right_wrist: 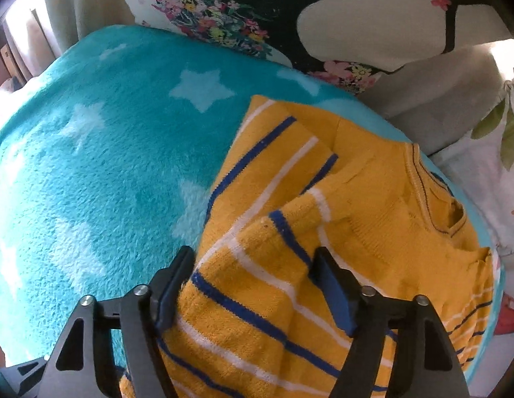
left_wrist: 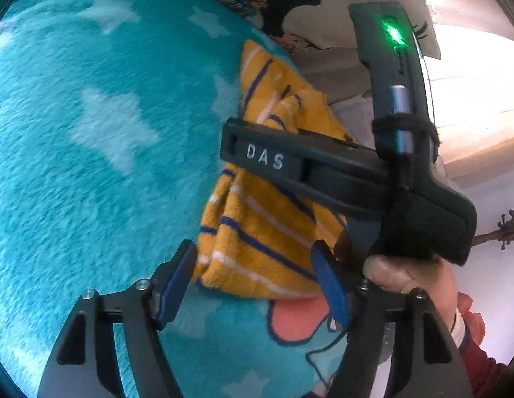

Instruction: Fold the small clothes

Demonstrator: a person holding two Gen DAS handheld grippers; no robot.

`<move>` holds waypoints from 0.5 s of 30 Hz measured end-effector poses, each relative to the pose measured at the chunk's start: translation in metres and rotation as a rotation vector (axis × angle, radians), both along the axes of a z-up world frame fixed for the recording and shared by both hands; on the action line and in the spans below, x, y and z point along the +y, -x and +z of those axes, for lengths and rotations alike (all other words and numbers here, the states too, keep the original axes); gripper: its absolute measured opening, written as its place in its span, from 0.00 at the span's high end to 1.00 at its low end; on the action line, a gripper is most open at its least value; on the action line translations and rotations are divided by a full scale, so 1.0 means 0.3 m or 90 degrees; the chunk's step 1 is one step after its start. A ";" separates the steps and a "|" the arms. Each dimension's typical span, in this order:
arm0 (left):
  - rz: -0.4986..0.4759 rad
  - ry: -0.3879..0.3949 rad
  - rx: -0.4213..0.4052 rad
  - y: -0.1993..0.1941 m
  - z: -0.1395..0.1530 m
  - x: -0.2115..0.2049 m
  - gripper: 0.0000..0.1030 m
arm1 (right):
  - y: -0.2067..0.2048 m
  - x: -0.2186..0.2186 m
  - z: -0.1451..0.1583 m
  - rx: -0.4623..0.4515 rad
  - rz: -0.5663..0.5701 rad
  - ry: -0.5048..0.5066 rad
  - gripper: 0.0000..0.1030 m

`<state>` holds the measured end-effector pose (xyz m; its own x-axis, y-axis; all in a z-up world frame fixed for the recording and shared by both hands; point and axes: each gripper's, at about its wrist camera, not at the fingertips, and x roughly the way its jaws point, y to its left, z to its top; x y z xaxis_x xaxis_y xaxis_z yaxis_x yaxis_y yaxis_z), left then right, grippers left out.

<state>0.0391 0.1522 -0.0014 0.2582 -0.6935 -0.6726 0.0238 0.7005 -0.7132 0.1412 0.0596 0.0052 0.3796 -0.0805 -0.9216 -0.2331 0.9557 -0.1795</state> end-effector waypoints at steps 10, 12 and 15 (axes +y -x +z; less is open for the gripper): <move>0.015 -0.012 0.004 0.042 0.071 -0.126 0.89 | 0.024 -0.117 0.070 0.010 0.040 -0.072 0.79; 0.013 -0.022 -0.005 0.057 0.103 -0.182 0.89 | 0.045 -0.172 0.102 0.003 0.042 -0.118 0.80; -0.006 -0.035 -0.023 0.088 0.165 -0.300 0.89 | 0.091 -0.289 0.165 -0.018 0.041 -0.189 0.82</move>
<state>0.0125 0.0620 0.0482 0.2763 -0.6585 -0.7000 0.0549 0.7379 -0.6726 0.1139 -0.0270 0.0547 0.4010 0.2158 -0.8903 -0.2934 0.9509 0.0983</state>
